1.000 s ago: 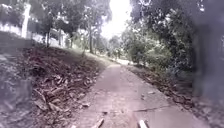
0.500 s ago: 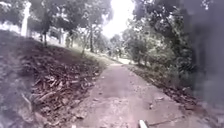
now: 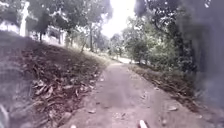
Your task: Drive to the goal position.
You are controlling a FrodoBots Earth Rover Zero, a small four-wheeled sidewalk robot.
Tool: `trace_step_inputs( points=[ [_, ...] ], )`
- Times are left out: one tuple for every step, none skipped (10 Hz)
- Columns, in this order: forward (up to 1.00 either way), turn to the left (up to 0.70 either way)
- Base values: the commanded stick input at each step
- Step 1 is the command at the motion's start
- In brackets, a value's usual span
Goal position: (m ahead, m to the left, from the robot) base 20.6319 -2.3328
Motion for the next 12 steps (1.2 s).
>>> trace_step_inputs(
  points=[
    [0.7,-0.1],
    [0.7,-0.18],
    [0.7,-0.24],
    [0.7,-0.18],
    [0.7,-0.06],
    [0.7,0.0],
    [0.7,0.0],
    [0.7,0.0],
    [0.7,0.0],
    [0.7,0.0],
    [0.7,-0.03],
    [0.7,-0.29]
  ],
)
